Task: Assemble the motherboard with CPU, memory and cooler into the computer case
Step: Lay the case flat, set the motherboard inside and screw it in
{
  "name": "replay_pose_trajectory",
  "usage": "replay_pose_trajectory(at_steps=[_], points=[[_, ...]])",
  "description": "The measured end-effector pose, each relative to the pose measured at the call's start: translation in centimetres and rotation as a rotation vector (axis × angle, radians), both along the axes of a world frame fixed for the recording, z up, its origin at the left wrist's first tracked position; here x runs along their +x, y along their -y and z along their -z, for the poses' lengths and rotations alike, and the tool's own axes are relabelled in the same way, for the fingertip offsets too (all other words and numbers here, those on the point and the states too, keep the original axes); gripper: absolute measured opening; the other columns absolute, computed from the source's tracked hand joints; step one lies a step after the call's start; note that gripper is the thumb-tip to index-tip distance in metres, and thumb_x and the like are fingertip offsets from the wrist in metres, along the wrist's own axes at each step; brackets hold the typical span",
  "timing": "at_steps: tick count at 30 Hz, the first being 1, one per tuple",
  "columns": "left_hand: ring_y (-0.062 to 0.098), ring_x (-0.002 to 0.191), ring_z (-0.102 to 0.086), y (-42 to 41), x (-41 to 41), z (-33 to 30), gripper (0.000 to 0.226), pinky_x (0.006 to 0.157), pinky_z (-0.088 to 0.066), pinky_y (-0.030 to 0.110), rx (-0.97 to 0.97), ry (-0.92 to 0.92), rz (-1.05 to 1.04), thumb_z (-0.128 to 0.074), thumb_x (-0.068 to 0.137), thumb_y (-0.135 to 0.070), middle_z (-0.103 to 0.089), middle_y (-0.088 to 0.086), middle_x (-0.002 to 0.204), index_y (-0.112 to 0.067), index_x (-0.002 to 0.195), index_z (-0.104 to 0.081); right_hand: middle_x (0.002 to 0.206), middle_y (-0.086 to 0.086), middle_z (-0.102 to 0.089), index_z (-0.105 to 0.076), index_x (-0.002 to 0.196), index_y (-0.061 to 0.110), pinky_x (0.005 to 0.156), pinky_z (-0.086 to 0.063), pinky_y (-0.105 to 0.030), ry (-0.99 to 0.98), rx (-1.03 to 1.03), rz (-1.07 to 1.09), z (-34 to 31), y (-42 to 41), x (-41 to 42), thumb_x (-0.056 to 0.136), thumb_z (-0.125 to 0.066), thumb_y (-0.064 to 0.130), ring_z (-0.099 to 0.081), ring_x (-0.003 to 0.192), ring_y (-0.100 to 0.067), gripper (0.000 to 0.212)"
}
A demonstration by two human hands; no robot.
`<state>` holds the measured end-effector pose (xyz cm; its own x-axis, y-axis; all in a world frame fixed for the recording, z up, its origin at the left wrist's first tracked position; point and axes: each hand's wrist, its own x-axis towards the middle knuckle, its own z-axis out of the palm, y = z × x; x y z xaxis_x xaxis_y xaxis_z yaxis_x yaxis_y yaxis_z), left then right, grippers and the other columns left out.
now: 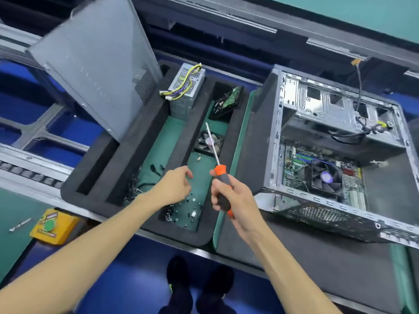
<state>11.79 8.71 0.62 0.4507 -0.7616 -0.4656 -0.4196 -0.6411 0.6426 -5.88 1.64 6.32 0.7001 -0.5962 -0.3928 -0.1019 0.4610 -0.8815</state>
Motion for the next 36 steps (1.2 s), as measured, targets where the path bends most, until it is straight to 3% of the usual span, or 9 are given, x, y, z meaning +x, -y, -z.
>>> replay_pose_trajectory(at_steps=[2,4,10,17,21,26,30,34,36], points=[[0.025,0.091,-0.067,0.0,-0.9,1.6,0.026,0.085,-0.054,0.038,0.101,0.103,0.095,-0.055,0.09,-0.006,-0.07,0.007,0.102,-0.017,0.113,-0.057,0.07,-0.003,-0.059,-0.064,0.094,0.012,0.053,-0.044,-0.027,-0.103,-0.142,-0.012,0.9,-0.3,-0.1,0.1,-0.062,0.019,-0.052,0.057,-0.018,0.009],[0.029,0.1,-0.063,0.1,-1.6,2.9,0.026,0.086,-0.052,0.037,0.17,0.17,0.179,-0.056,0.091,-0.005,-0.065,0.01,0.112,-0.013,0.115,-0.057,0.066,-0.003,-0.059,-0.057,0.086,0.015,0.053,-0.044,-0.029,-0.176,-0.194,-0.032,1.9,-0.5,-0.2,0.101,-0.06,0.023,-0.051,0.053,-0.018,0.017],[0.038,0.105,-0.063,1.3,-3.3,5.1,0.026,0.082,-0.048,0.039,0.314,0.402,0.353,-0.048,0.089,0.006,-0.061,0.018,0.115,-0.002,0.113,-0.051,0.063,0.001,-0.056,-0.055,0.097,0.0,0.052,-0.046,-0.026,-0.279,-0.225,-0.088,4.1,-0.6,-0.8,0.099,-0.061,0.028,-0.051,0.049,-0.015,0.028],[0.033,0.105,-0.064,2.5,-3.8,5.8,0.023,0.085,-0.05,0.037,0.373,0.543,0.44,-0.053,0.088,0.005,-0.064,0.013,0.112,-0.006,0.107,-0.057,0.063,0.004,-0.058,-0.059,0.09,0.018,0.053,-0.047,-0.023,-0.275,-0.226,-0.076,5.3,0.3,-1.6,0.098,-0.062,0.031,-0.053,0.051,-0.013,0.016],[0.035,0.1,-0.065,2.3,-3.7,5.5,0.015,0.081,-0.05,0.037,0.349,0.523,0.424,-0.052,0.09,0.0,-0.065,0.015,0.108,-0.005,0.103,-0.058,0.063,0.005,-0.058,-0.06,0.089,0.022,0.053,-0.047,-0.024,-0.259,-0.213,-0.086,5.3,0.6,-1.6,0.099,-0.062,0.03,-0.053,0.051,-0.013,0.013],[0.032,0.094,-0.067,2.1,-2.6,4.7,0.02,0.085,-0.054,0.038,0.122,0.229,0.075,-0.051,0.092,-0.006,-0.071,0.013,0.1,-0.006,0.1,-0.07,0.064,0.005,-0.059,-0.059,0.094,0.014,0.055,-0.048,-0.027,-0.251,-0.201,-0.1,5.2,0.8,-1.4,0.099,-0.062,0.03,-0.054,0.052,-0.013,0.017],[0.017,0.067,-0.071,2.6,-1.4,2.6,0.016,0.071,-0.058,0.029,-0.042,-0.07,-0.164,-0.059,0.092,-0.009,-0.073,0.005,0.07,-0.011,0.082,-0.072,0.064,0.003,-0.058,-0.058,0.093,0.012,0.055,-0.048,-0.03,-0.233,-0.203,-0.113,4.8,0.5,-1.0,0.099,-0.061,0.03,-0.053,0.052,-0.015,0.019],[0.022,0.064,-0.068,3.3,0.0,-0.8,0.008,0.063,-0.057,0.027,-0.327,-0.733,-0.665,-0.068,0.086,-0.003,-0.07,0.014,0.072,0.003,0.082,-0.071,0.066,-0.001,-0.058,-0.059,0.087,0.018,0.052,-0.047,-0.03,-0.196,-0.169,-0.122,3.6,0.3,-0.6,0.101,-0.057,0.033,-0.052,0.051,-0.019,0.02],[0.017,0.065,-0.066,3.4,0.9,-2.6,0.004,0.063,-0.056,0.022,-0.501,-1.067,-0.791,-0.066,0.088,-0.002,-0.068,0.01,0.075,0.0,0.085,-0.067,0.064,-0.002,-0.056,-0.06,0.085,0.021,0.045,-0.044,-0.026,-0.175,-0.141,-0.123,2.7,0.1,-0.5,0.102,-0.054,0.036,-0.05,0.049,-0.019,0.024]])
